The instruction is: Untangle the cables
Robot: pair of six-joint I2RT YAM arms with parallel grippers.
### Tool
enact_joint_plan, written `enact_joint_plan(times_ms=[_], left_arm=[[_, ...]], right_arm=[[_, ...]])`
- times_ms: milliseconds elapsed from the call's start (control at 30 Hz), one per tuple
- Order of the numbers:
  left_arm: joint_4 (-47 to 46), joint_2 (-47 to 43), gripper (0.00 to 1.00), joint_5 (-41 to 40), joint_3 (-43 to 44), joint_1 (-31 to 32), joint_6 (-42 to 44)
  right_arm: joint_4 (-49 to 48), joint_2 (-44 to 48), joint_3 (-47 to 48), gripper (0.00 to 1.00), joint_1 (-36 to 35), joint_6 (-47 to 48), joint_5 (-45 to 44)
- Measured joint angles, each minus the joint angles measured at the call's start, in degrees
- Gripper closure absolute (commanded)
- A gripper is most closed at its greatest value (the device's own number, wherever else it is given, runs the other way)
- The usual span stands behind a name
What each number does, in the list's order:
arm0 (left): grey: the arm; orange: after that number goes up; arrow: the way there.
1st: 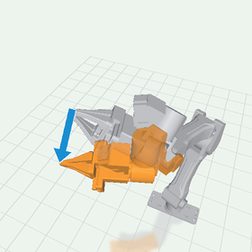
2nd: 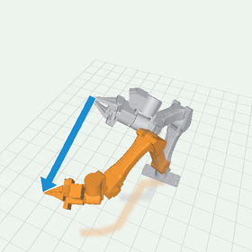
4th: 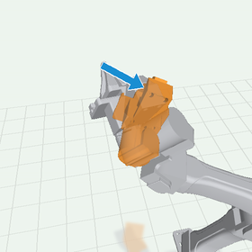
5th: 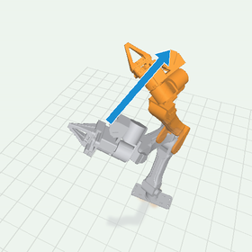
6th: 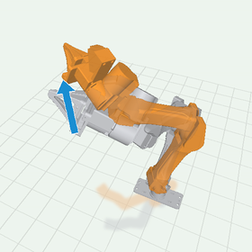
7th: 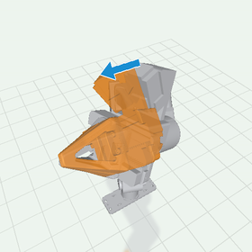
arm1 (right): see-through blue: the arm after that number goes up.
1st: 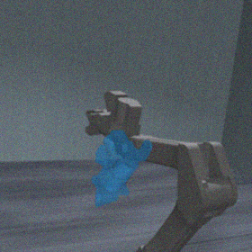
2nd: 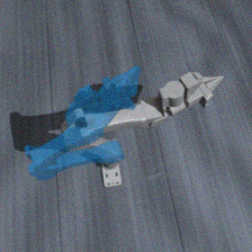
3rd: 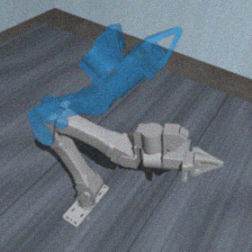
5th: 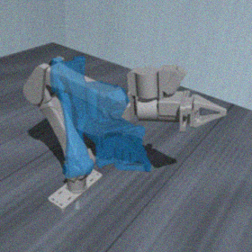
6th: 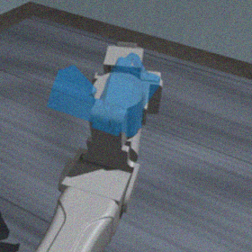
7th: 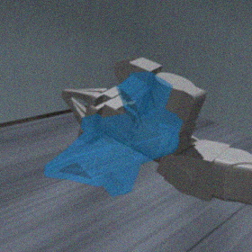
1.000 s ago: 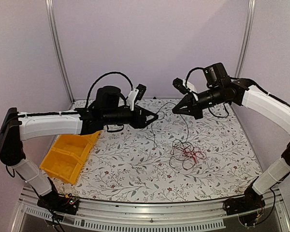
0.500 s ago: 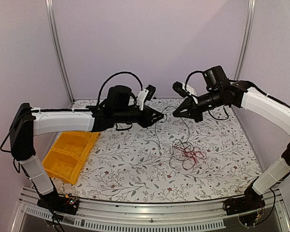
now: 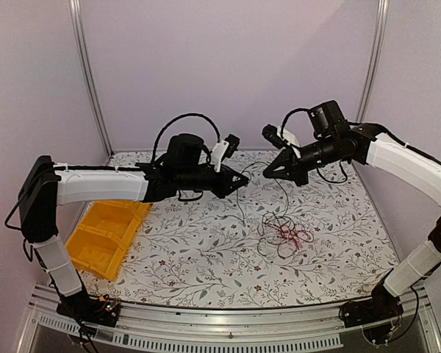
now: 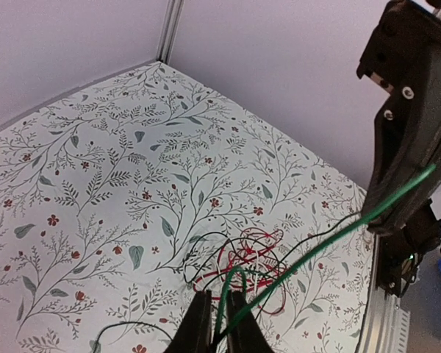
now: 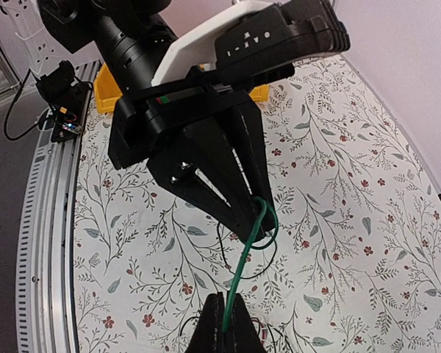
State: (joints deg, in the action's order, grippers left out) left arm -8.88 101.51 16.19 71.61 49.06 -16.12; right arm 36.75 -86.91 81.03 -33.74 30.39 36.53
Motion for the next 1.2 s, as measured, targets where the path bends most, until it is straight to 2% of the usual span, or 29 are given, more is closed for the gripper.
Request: enact_joint_plan(times_ms=[33, 167, 200, 267, 467, 567, 667, 733, 833, 867, 933, 1033, 1200], left_arm=[[-0.1, 0.0, 0.97, 0.0, 0.0, 0.0, 0.2], [-0.2, 0.0, 1.0, -0.3, 0.0, 0.1, 0.0], [-0.3, 0.0, 1.0, -0.6, 0.0, 0.1, -0.2], [-0.2, -0.4, 1.0, -1.7, -0.2, 0.1, -0.6], [1.0, -5.2, 1.0, -6.1, -1.4, 0.1, -2.4], [1.1, -7.8, 1.0, -7.0, -1.4, 0.1, -3.3], [1.1, -9.5, 1.0, -7.8, -1.7, 0.1, -4.1], [1.5, -10.6, 1.0, -8.6, -2.1, 0.1, -4.6], [4.0, -13.1, 1.0, -11.0, -2.4, 0.1, -5.0], [5.4, -14.5, 1.0, -12.3, -2.3, 0.1, -4.7], [9.4, -17.4, 1.0, -15.0, -0.6, 0.1, -3.0], [15.8, -22.3, 1.0, -21.4, 6.5, 0.2, 1.5], [16.7, -32.4, 1.0, -28.6, 16.5, 0.2, 7.2]], right_arm=[[-0.1, 0.0, 0.0, 0.94, 0.0, 0.0, -0.1], [-3.2, 0.1, -2.4, 0.52, 0.0, -0.3, -1.8], [-3.9, 0.1, -3.3, 0.45, 0.0, -1.1, -2.4], [-6.0, 0.0, -6.9, 0.37, 0.0, -1.2, -4.1], [-10.8, -5.4, -15.8, 0.26, 0.0, -1.1, -7.5], [-12.4, -10.3, -16.9, 0.26, 0.0, -1.3, -7.7], [-14.0, -14.5, -16.8, 0.32, 0.0, -1.7, -8.0], [-14.8, -17.3, -16.2, 0.45, 0.0, -2.5, -8.5], [-16.0, -20.9, -15.9, 0.71, 0.0, -4.0, -9.8], [-16.2, -21.6, -15.9, 0.74, 0.0, -4.3, -10.3], [-16.5, -22.6, -15.9, 0.74, 0.2, -5.4, -11.1], [-16.7, -23.2, -16.1, 0.73, 1.1, -6.2, -12.2], [-17.0, -23.5, -16.2, 0.7, 5.2, -7.8, -14.2]])
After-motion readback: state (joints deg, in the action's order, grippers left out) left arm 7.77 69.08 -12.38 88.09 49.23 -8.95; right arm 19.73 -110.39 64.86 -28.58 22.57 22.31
